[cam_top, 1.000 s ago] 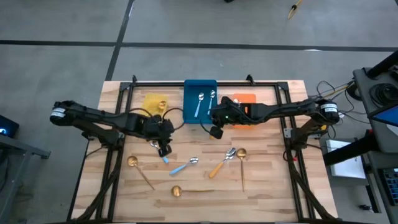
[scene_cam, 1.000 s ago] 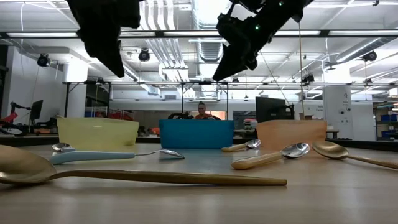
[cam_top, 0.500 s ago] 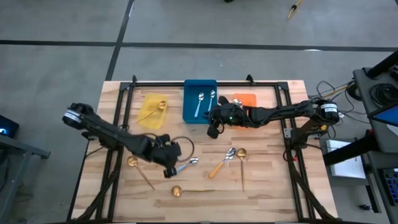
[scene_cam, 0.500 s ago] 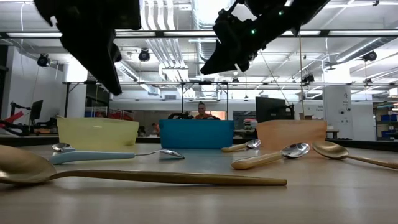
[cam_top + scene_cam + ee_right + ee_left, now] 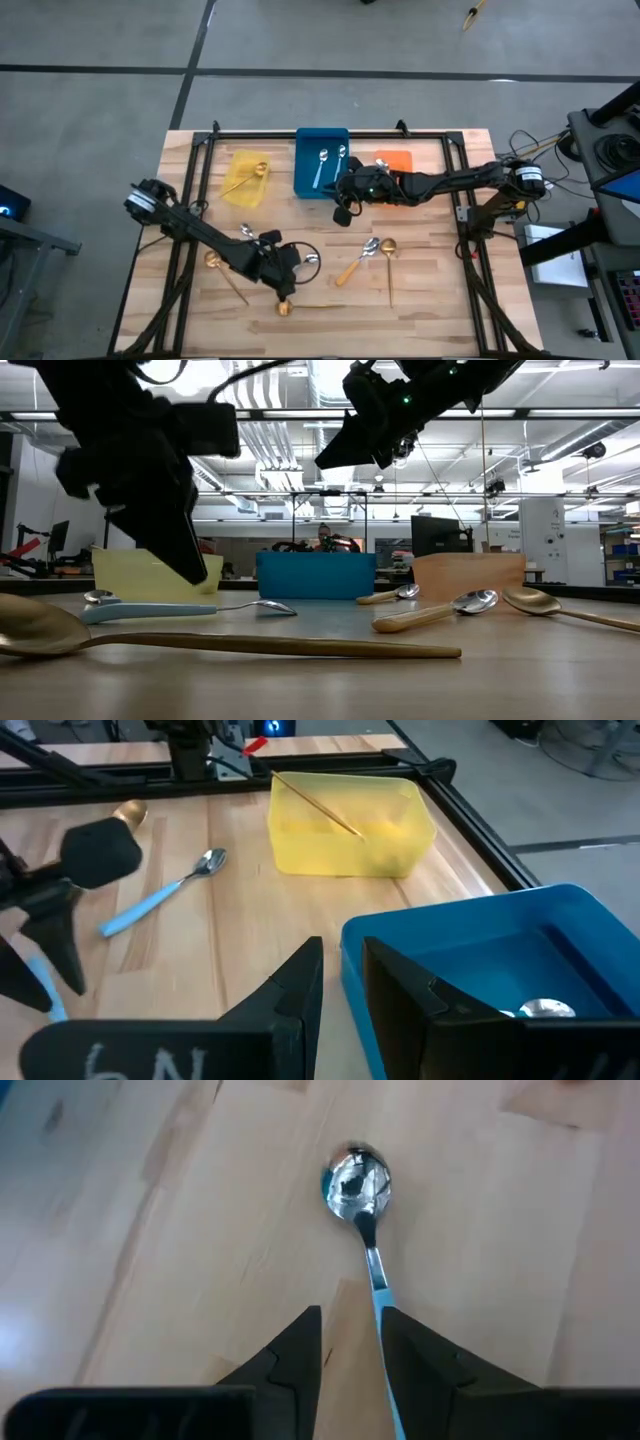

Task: Sort silverware by color (type)
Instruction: Put the blue spoon into the blue bin

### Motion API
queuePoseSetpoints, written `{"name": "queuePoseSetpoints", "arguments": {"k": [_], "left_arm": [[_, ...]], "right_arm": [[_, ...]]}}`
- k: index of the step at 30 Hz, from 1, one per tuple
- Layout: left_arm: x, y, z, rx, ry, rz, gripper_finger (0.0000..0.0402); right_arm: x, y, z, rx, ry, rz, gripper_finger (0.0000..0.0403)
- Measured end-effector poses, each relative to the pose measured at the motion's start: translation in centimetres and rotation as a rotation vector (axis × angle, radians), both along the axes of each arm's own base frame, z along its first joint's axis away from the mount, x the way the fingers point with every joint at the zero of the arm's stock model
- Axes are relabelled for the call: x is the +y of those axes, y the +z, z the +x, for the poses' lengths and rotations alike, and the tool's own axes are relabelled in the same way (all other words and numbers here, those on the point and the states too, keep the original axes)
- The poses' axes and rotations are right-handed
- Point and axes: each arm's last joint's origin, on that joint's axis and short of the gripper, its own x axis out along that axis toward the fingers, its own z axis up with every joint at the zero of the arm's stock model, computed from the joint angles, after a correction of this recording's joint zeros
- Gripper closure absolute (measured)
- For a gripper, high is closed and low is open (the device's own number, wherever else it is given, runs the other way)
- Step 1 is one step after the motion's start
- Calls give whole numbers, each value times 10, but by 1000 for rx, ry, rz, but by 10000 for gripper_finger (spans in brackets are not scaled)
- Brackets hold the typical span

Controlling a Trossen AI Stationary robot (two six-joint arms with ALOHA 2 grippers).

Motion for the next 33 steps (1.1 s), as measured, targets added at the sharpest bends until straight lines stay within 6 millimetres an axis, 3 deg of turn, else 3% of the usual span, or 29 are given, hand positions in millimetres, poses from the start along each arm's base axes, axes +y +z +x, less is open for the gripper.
{"name": "queuePoseSetpoints", "arguments": {"k": [5,13,24,33], "left_arm": [[-2,-10,2,15,29,-3,273],[-4,-9,4,-16,27,-15,221],[-9,-12,8,-56,2,-21,220],[-11,-32,12,-23,23,-4,222]], "right_arm": [[2,0,0,3,7,-5,337],[2,-2,-1,25,11,-9,337],[2,-5,-2,36,15,-16,337],[2,-8,-3,49,14,-15,337]]}}
